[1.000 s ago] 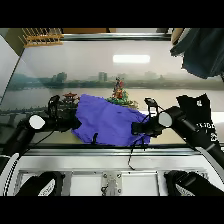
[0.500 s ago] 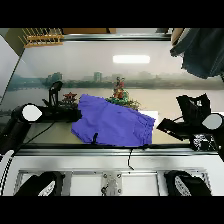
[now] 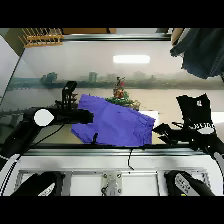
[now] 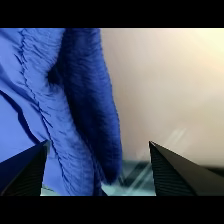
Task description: Fold the clothes and pants, and hang the long-sleeved shirts on hangers.
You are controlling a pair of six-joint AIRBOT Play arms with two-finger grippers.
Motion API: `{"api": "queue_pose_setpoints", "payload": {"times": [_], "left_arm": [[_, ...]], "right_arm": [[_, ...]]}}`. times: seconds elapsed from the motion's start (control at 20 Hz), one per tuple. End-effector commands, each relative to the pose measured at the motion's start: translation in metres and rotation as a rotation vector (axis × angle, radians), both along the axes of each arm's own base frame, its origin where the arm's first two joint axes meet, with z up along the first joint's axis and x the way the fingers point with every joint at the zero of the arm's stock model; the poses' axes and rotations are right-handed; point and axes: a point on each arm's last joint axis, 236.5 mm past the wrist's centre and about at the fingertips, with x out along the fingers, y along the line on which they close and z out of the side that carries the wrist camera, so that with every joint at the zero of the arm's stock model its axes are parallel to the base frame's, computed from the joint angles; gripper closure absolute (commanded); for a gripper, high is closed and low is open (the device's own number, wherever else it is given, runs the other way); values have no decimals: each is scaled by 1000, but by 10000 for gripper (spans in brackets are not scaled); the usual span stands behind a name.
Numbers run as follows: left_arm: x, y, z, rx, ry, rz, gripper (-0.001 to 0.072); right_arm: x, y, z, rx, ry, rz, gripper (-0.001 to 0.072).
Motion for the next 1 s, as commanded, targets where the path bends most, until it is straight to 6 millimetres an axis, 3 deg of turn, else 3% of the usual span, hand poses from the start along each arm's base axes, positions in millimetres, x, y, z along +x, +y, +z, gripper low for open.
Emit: {"api": "queue_pose_setpoints", "payload": {"times": [0.0, 0.25, 0.4, 0.45, 0.5, 0.55, 0.6, 0.7, 0.8, 0.9, 0.95], "left_arm": [[0, -5, 2, -6, -11, -8, 703], [0, -5, 2, -12, -1, 6, 703], [0, -5, 2, -14, 2, 11, 703], [0, -5, 2, -14, 2, 11, 703], [0, -5, 2, -14, 2, 11, 703], [0, -5, 2, -14, 2, 11, 703], [0, -5, 2, -14, 2, 11, 703], [0, -5, 2, -14, 1, 11, 703], [0, -5, 2, -14, 2, 11, 703], [0, -5, 2, -14, 2, 11, 703], [0, -5, 2, -14, 2, 11, 703]], "right_arm": [[12, 23, -12, 49, -35, 27, -8], [27, 69, -6, 116, -97, 55, -6], [30, 84, -3, 119, -117, 71, -3], [28, 90, -3, 116, -134, 103, 50], [27, 95, -1, 115, -150, 129, 290], [26, 98, 0, 116, -160, 142, 612], [27, 100, 3, 124, -178, 153, 699], [37, 101, 19, 131, -229, 180, 700], [65, 91, 52, 111, -295, 166, 701], [107, 57, 94, 19, -374, 117, 701], [129, 31, 118, -43, -402, 67, 701]]}}
